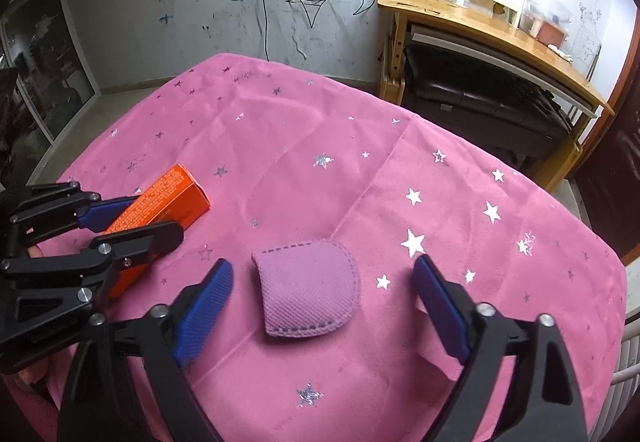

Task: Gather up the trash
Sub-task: 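Grasp the orange box with the left gripper while the right grasps the pink pad, then carry the orange box and pink pad over the yellow bin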

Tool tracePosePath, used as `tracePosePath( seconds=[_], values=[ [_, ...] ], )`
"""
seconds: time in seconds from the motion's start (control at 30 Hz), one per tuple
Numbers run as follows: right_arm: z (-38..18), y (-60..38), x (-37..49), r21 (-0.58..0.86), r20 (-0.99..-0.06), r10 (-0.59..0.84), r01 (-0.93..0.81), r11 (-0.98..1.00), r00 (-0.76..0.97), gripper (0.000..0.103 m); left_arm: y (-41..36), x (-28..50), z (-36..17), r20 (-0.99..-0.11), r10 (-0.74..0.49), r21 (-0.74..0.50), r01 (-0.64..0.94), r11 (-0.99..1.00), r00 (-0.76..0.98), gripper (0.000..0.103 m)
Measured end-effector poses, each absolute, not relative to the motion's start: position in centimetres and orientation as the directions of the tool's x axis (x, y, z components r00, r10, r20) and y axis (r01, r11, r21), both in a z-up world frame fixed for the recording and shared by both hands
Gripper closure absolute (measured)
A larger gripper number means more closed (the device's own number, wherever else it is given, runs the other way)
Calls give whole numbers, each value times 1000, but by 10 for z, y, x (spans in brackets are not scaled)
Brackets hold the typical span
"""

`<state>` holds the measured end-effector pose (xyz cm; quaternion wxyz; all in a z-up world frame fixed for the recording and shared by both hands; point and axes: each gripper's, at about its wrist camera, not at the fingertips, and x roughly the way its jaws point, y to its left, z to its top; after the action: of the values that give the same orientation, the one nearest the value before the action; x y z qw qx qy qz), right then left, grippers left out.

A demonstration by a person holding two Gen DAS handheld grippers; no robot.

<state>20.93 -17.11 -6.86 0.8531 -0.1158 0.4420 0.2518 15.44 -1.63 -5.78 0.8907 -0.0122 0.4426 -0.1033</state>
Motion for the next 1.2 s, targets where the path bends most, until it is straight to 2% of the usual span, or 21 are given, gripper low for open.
tracePosePath(
  seconds=[0.1,0.13,0.2,0.23,0.4,0.73,1.2],
  values=[
    [-66,-171,210,37,-807,337,-529,848,484,48,-15,154,-58,-786,-193,-111,173,979,587,81],
    [-66,-171,210,41,-807,339,-527,849,484,49,-15,155,-58,-786,-194,-112,173,979,587,81],
    [-65,-173,210,46,-802,337,-512,857,493,63,-13,155,-58,-785,-199,-121,170,978,587,81],
    [-65,-175,209,50,-800,338,-506,861,495,64,-12,156,-58,-784,-202,-126,168,978,586,81],
    [-62,-178,201,37,-789,328,-493,869,520,66,-7,157,-58,-783,-201,-134,157,979,588,81],
    [-32,-211,170,65,-719,365,-465,883,592,65,-19,147,-52,-780,-132,-68,127,990,612,81],
    [-11,-301,132,163,-628,367,-345,924,687,65,-64,131,-24,-735,-141,-25,181,983,663,81]
  ],
)
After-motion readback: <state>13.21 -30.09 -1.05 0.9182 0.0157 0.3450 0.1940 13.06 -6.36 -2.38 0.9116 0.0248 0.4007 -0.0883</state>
